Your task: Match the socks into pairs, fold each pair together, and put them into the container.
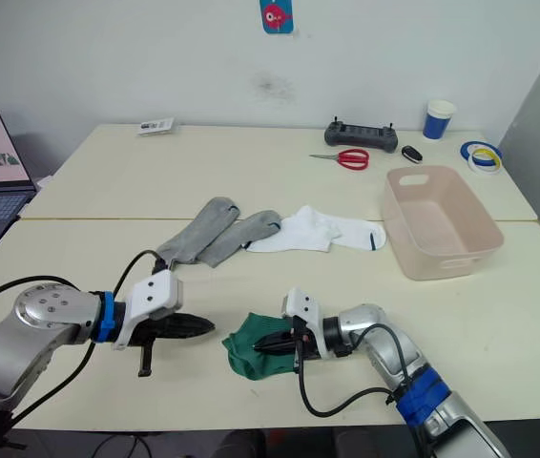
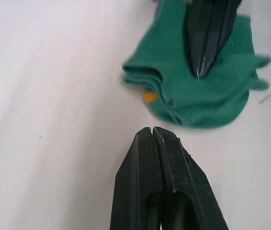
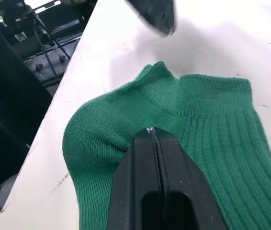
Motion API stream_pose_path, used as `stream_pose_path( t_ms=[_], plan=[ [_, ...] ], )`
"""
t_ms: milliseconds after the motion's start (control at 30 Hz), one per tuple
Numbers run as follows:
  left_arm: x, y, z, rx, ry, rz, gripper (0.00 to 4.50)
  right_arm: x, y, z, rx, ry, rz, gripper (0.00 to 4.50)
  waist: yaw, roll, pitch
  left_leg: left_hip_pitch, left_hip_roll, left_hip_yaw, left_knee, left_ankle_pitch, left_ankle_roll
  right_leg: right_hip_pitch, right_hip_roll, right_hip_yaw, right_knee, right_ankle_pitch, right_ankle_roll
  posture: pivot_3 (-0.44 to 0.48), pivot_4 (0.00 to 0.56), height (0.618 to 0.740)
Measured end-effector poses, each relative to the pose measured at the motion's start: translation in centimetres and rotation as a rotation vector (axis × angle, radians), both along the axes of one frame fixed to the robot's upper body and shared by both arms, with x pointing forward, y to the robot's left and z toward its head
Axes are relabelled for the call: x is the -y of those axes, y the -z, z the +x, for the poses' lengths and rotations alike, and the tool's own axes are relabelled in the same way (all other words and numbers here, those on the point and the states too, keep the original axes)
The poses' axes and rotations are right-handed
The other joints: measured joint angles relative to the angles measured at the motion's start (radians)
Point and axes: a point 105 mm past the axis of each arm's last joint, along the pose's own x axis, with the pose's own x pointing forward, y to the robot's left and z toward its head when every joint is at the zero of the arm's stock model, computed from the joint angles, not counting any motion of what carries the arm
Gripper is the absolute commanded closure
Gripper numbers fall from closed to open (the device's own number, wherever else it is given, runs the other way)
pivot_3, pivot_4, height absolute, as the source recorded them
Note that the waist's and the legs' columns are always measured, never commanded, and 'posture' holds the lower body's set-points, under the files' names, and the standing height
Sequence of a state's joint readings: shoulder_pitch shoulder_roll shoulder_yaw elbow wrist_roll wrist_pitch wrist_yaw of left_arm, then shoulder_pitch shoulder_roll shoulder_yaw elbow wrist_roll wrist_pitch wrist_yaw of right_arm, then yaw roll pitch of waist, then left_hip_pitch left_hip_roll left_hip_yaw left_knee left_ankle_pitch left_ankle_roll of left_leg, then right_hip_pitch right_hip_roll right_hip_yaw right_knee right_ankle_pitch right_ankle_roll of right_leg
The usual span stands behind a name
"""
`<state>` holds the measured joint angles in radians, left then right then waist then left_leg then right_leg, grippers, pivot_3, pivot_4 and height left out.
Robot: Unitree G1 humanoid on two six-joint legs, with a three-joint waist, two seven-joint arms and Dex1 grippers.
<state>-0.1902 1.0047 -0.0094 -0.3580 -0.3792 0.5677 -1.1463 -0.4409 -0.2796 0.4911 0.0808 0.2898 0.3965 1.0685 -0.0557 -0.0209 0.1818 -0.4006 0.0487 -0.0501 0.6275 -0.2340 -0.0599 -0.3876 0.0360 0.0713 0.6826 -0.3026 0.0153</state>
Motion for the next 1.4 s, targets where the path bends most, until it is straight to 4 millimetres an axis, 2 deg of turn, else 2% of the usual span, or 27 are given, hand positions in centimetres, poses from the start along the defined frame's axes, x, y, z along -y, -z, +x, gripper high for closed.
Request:
stream_pose_path(
  t_ms=[100,233,367,467,600,767,933,1133,1300,1400],
  plan=[
    [1.3,-0.9,-0.1,0.019,0.022,-0.068,4.50,-0.5,-0.1,0.1,0.003,-0.001,-0.001,4.47,0.000,0.000,0.000,0.000,0.000,0.000,0.000,0.000,0.000,0.000,0.000,0.001,0.000,0.000,0.000,0.000,0.150,0.740],
    [3.7,-0.7,-1.1,-0.004,0.079,-0.138,4.50,-0.5,0.2,0.5,0.011,0.008,-0.022,4.47,0.000,-0.001,0.000,0.000,0.000,0.000,0.000,0.000,0.000,0.000,0.000,0.000,0.000,0.000,0.000,0.000,0.150,0.740],
    [4.5,1.3,-1.9,-0.053,0.094,-0.125,4.50,0.0,0.1,0.7,0.012,0.019,-0.025,4.47,0.000,-0.001,0.000,0.000,0.000,0.000,0.000,0.000,0.000,0.000,0.000,0.000,0.001,0.000,0.000,0.000,0.150,0.740],
    [5.1,2.7,-2.4,-0.077,0.109,-0.115,4.50,1.3,-0.4,1.1,0.039,0.034,-0.051,4.47,0.002,-0.001,0.001,0.000,-0.001,0.000,0.001,0.000,0.000,0.000,0.000,0.000,0.001,0.000,0.000,0.000,0.150,0.740],
    [5.1,3.2,-1.9,-0.059,0.102,-0.100,4.50,2.7,-1.0,1.1,0.083,0.023,-0.085,4.47,0.006,-0.001,0.001,0.000,-0.001,0.000,0.001,0.000,0.000,0.001,0.000,0.000,0.001,0.000,0.000,0.000,0.150,0.740],
    [4.7,5.1,-1.6,-0.061,0.106,-0.032,4.50,3.3,-0.3,1.2,0.101,0.029,-0.127,4.47,0.005,-0.001,0.001,0.000,-0.001,0.000,0.001,0.000,0.000,0.000,0.000,0.001,0.001,0.000,0.000,0.000,0.150,0.740],
    [4.4,5.6,-1.5,-0.011,0.141,0.022,4.50,3.5,-0.1,1.4,0.141,0.028,-0.146,4.47,0.005,-0.001,0.000,0.002,-0.001,0.000,0.001,0.000,0.000,0.002,0.000,0.001,0.001,0.000,0.000,0.000,0.150,0.740],
    [3.9,5.8,-1.5,0.008,0.162,0.028,4.50,5.2,0.0,1.4,0.145,0.028,-0.183,4.47,0.004,0.000,-0.001,0.005,-0.001,0.000,0.001,0.000,0.000,0.005,-0.001,0.001,0.002,0.000,0.000,0.000,0.150,0.740],
    [4.0,5.8,-1.4,0.000,0.142,-0.015,4.50,6.0,-0.1,1.1,0.096,0.059,-0.173,4.47,0.002,0.000,-0.001,0.005,-0.001,0.000,0.001,0.000,0.000,0.005,0.000,0.000,0.002,0.000,0.000,0.000,0.150,0.740],
    [4.1,5.6,-1.3,-0.004,0.120,-0.055,4.50,6.5,-1.1,1.1,0.025,0.104,-0.153,4.47,0.004,0.000,-0.001,0.004,-0.001,0.000,0.002,0.000,0.000,0.004,-0.001,0.000,0.003,0.000,0.000,0.000,0.150,0.740]
  ],
)
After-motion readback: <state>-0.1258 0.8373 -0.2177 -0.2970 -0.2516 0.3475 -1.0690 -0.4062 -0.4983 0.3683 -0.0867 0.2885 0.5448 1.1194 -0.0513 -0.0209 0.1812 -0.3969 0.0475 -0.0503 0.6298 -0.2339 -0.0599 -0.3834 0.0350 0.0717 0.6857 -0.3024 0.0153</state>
